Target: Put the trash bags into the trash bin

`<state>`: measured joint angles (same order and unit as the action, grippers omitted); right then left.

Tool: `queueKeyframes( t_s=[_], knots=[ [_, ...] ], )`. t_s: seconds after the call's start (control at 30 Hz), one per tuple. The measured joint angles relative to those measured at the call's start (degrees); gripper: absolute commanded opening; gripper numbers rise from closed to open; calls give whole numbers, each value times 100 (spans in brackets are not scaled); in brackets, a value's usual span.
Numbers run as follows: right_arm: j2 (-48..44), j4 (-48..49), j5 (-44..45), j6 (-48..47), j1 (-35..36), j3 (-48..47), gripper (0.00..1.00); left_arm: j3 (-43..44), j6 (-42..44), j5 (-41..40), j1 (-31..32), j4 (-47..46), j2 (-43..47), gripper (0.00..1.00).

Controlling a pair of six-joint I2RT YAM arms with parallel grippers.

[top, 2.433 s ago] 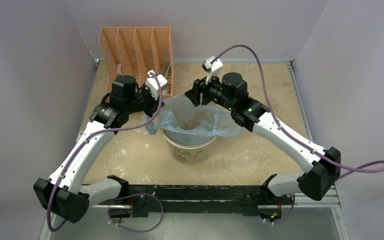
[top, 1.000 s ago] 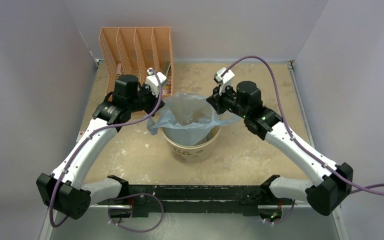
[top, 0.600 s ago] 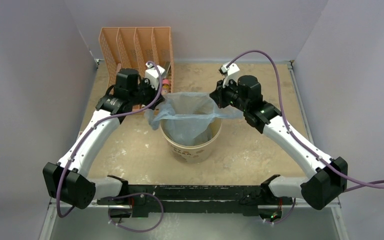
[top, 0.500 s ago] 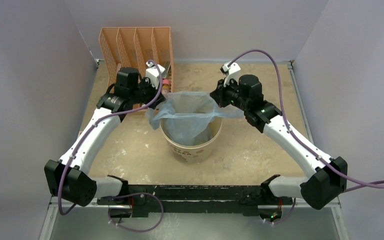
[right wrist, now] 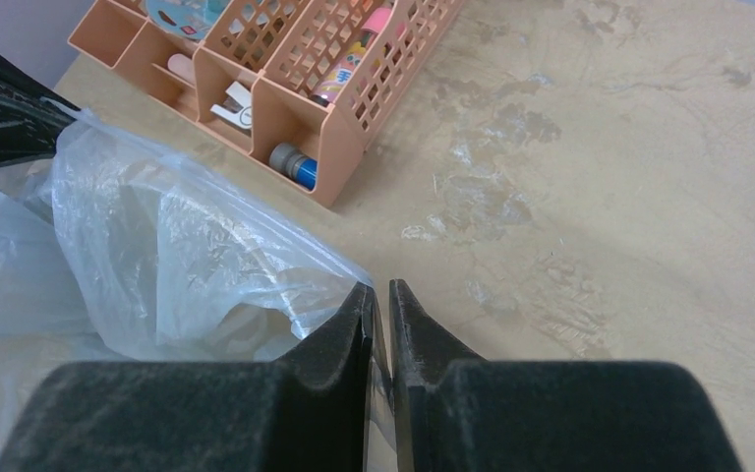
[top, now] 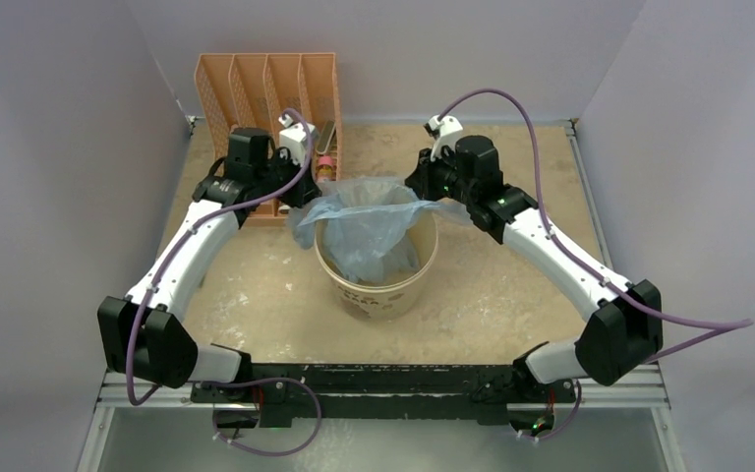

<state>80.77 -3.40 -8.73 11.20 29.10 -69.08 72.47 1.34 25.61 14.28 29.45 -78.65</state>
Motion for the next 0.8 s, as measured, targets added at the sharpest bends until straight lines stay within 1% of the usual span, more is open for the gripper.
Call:
queueKeyframes(
  t_s=[0.07, 0.2, 0.33, 0.47, 0.53, 0.6, 0.7, 0.8],
  knots=[
    [-4, -20, 0, 17, -4, 0, 15, -94, -120, 24, -9, 4, 0, 10],
    [-31, 0, 0, 26, -22, 57, 20, -330, -334, 164, -13, 22, 4, 15],
    [-192, 61, 24, 59, -61, 317, 31, -741, -535, 219, -17, 31, 79, 15],
    [-249, -37, 92, 122, -68, 387, 46, -957, -660, 181, -24, 111, 168, 16],
    [-249, -83, 179, 157, -66, 387, 49, -960, -691, 116, -31, 153, 210, 16],
    [-251, -114, 332, 177, -66, 387, 51, -960, -734, 28, -35, 164, 280, 18],
    [-262, -197, 704, 234, -59, 387, 59, -960, -824, -170, -37, 177, 402, 20],
    [-326, -385, 1134, 295, -50, 385, 65, -960, -935, -483, -37, 201, 527, 23]
  ],
)
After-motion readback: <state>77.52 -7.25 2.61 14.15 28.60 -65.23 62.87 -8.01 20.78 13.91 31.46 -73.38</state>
